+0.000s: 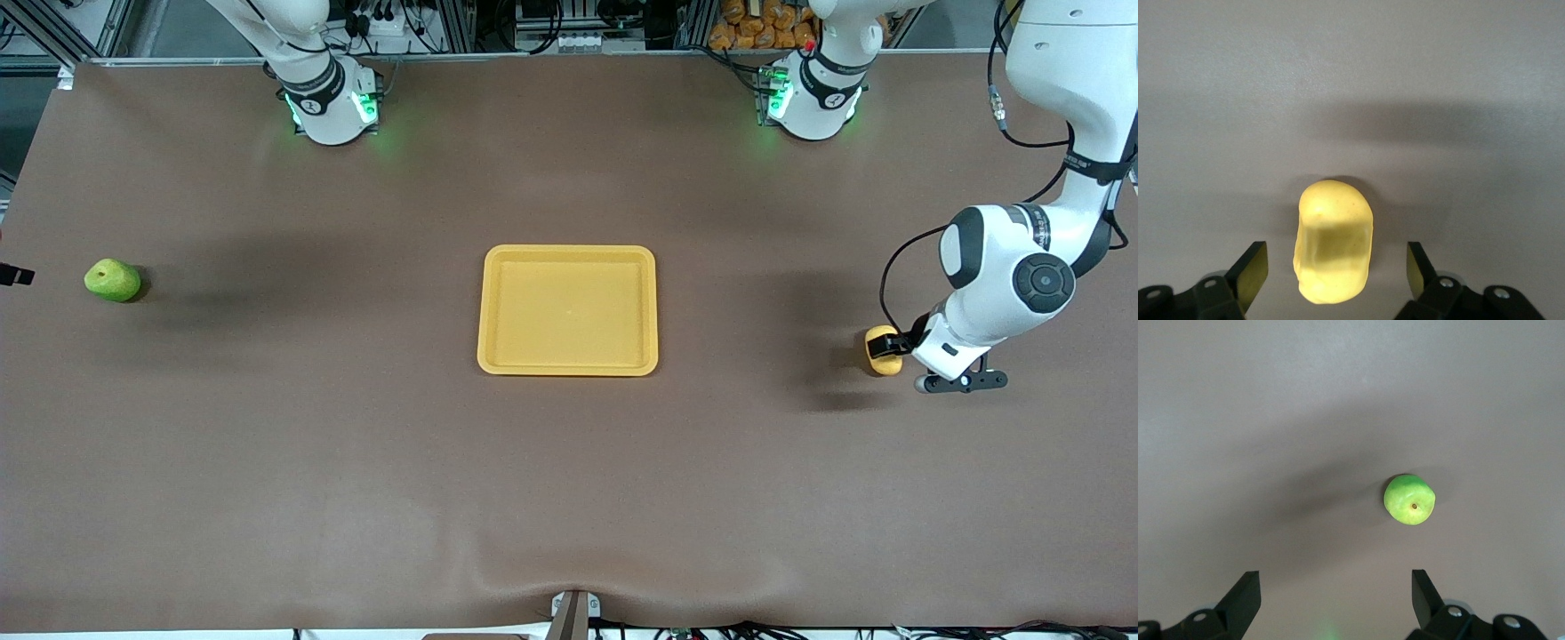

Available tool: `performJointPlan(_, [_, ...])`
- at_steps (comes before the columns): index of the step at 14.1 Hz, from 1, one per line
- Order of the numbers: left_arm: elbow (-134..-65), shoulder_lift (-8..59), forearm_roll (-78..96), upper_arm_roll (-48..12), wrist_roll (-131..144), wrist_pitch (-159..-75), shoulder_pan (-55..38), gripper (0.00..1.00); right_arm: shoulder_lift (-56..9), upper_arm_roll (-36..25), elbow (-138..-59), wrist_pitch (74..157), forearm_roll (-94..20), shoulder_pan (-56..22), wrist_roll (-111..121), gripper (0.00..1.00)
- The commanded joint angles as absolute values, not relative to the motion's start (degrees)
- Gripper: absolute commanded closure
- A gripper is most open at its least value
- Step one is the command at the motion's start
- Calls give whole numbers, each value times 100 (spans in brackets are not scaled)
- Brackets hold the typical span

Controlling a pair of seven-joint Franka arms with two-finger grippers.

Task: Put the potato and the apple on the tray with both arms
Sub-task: 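Close the left gripper on the potato while the right gripper reaches the apple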

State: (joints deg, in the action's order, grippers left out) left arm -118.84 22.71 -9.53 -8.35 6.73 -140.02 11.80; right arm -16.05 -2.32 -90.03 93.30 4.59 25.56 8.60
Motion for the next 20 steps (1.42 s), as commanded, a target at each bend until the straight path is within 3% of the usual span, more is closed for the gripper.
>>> performJointPlan(1, [-11874, 2381, -1081, -861, 738, -14141, 1231, 10, -1740, -149, -9079, 9474, 387, 2795, 896, 0])
performJointPlan(13, [-11883, 2558, -1248, -835, 721, -14221, 1239, 22, -2767, -141, -9114, 10001, 290, 3585, 1529, 0])
performJointPlan(20, [-11874, 2628, -1257, -835, 712, -14221, 1257, 51, -2900, -141, -9773, 11099, 290, 3814, 1959, 0])
